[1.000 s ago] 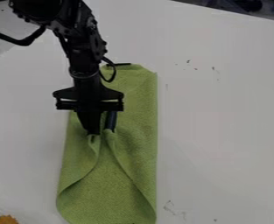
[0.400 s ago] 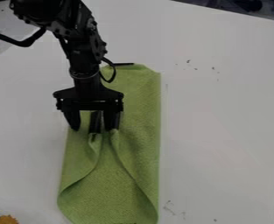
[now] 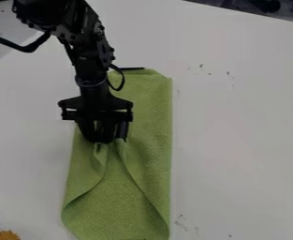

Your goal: Unfold the cloth from top left to bottom right

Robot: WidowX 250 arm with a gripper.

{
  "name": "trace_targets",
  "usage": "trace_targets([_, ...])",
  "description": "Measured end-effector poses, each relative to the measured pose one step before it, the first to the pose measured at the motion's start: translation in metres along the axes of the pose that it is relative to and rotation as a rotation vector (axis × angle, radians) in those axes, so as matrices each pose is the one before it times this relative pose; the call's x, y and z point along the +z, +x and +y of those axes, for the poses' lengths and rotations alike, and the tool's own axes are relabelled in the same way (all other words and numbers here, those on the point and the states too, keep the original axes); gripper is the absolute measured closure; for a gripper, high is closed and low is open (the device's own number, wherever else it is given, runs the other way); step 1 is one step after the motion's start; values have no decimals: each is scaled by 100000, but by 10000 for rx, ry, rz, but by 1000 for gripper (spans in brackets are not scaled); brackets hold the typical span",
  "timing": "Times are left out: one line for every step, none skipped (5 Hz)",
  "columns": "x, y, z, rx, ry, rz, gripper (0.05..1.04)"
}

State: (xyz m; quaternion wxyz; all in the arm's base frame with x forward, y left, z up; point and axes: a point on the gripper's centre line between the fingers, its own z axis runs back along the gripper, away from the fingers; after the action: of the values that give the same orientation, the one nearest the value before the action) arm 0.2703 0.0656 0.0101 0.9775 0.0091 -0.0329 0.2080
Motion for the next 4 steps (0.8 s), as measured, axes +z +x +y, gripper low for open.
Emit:
trace_targets([-1,-43,161,107,51,37,913])
trace_targets([298,-345,194,118,190,173,1006])
trace_targets([3283,-209,307,319,200,-398,1017])
trace_targets([2475,46,3876,933,360,-744,1017])
